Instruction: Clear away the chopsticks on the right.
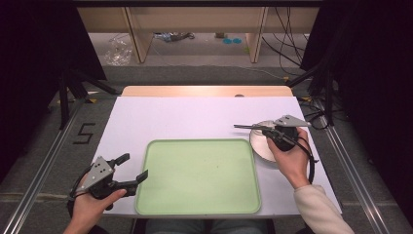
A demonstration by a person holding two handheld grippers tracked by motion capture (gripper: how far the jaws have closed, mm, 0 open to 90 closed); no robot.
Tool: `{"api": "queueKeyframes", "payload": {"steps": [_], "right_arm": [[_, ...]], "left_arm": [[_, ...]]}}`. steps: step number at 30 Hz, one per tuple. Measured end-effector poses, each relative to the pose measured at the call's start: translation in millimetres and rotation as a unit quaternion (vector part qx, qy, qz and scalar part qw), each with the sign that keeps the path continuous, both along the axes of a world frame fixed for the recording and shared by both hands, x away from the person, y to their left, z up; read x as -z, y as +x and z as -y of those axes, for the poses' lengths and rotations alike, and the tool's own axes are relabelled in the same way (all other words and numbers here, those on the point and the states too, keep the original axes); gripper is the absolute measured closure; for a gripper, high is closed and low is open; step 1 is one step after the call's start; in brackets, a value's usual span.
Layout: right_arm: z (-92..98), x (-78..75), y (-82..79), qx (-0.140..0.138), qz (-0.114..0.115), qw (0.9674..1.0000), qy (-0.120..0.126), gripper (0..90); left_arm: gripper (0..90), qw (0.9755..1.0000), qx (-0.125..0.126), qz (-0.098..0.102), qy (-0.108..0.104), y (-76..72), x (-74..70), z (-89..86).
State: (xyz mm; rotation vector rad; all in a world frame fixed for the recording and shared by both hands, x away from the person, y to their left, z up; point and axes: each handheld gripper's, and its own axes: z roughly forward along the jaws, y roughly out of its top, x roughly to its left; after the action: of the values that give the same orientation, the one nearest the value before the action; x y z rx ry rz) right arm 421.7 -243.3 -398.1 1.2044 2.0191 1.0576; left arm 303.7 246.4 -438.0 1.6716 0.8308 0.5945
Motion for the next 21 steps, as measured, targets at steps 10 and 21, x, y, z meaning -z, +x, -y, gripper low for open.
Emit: {"api": "queueKeyframes", "payload": {"steps": [10,21], "right_arm": [[-13.2,8.2,48.1,0.034,-0.049,0.9976,-0.034,90.0],[-22.4,20.2,80.4,0.071,-0.118,0.9896,-0.043,90.0]], "left_arm": [[13.6,1.0000,-0.003,-0.002,0.002,-0.6,-0.4,-0.8],[13.6,1.0000,-0.002,-0.003,0.000,-0.3,-0.2,-1.0]]}}
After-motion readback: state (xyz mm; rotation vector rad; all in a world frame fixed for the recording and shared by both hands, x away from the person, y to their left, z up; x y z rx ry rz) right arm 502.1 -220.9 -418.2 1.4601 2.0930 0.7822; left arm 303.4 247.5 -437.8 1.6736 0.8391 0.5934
